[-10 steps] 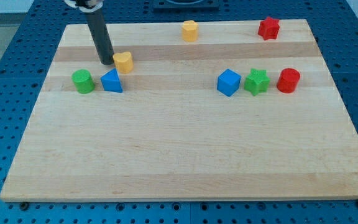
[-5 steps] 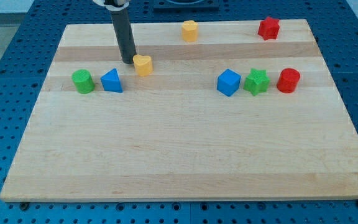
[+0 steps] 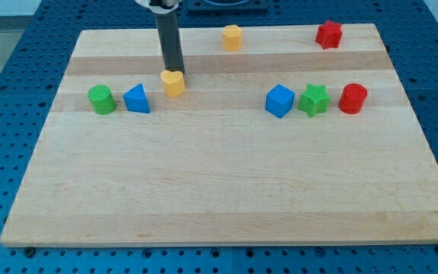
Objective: Push the yellow heart right and a bit down
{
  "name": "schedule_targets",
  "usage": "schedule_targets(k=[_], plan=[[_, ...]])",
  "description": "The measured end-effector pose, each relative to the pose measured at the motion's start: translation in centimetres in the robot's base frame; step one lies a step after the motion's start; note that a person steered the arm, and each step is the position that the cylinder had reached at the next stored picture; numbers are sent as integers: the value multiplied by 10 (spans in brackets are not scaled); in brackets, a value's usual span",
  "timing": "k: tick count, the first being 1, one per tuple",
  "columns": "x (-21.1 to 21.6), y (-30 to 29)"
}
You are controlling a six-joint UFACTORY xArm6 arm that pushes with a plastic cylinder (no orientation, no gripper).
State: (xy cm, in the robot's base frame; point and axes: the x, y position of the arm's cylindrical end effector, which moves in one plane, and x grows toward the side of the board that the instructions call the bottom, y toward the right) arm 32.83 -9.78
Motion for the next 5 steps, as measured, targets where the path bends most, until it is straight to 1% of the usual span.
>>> schedule_targets(k=[3, 5], plan=[[21, 0], [27, 0]])
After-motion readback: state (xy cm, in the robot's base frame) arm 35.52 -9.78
